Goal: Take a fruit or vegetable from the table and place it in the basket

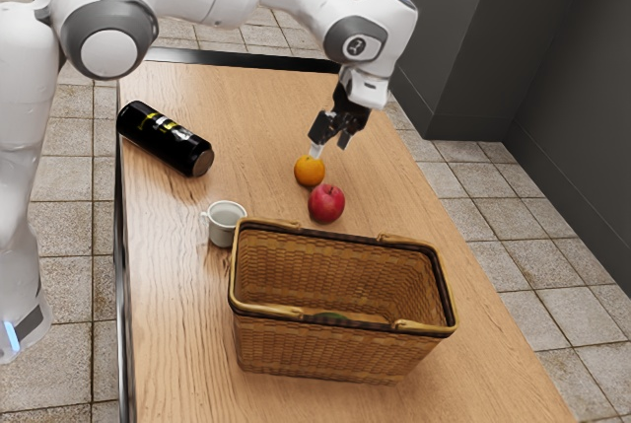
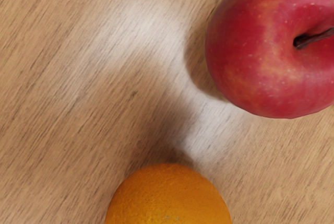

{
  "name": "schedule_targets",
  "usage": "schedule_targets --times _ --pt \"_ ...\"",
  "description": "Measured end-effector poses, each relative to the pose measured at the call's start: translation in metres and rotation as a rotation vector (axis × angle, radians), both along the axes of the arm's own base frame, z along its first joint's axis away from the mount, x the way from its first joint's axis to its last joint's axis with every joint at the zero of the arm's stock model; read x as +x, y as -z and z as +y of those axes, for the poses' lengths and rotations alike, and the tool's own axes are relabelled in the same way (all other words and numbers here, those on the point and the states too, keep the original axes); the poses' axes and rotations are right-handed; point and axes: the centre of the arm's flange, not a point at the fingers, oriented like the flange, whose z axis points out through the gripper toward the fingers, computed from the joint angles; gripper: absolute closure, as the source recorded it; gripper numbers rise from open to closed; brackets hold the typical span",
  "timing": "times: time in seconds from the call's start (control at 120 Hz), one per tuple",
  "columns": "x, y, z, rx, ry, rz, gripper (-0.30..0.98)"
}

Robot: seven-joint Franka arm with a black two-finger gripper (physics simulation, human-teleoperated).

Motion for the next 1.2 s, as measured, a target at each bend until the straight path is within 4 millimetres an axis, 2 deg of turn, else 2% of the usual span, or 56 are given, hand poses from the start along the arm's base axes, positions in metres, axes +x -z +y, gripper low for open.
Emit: schedule_targets --times 0.108,0.283,0.392,0.5,0.575,0.7,0.775,0.85,0.917,1.058,1.2 --pt "0.0 0.003 0.012 -0.012 0.011 -0.016 0.0" --pt "-0.002 0.017 0.016 -0.021 0.047 -0.031 0.0" --pt "-0.001 0.014 0.036 -0.008 0.04 -0.077 0.0" --pt "0.001 0.018 0.044 -0.001 0.047 -0.103 0.0" --pt "0.004 0.019 0.035 -0.007 0.07 -0.116 0.0" --pt "0.009 0.022 0.006 -0.016 0.127 -0.126 0.0" --pt "0.0 0.023 -0.006 -0.029 0.149 -0.126 0.0" --pt "-0.025 0.022 -0.008 -0.049 0.155 -0.133 0.0" --pt "-0.036 0.027 -0.011 -0.055 0.165 -0.133 0.0" --pt "-0.037 0.037 -0.015 -0.049 0.179 -0.14 0.0" --pt "-0.033 0.047 -0.008 -0.039 0.175 -0.145 0.0"
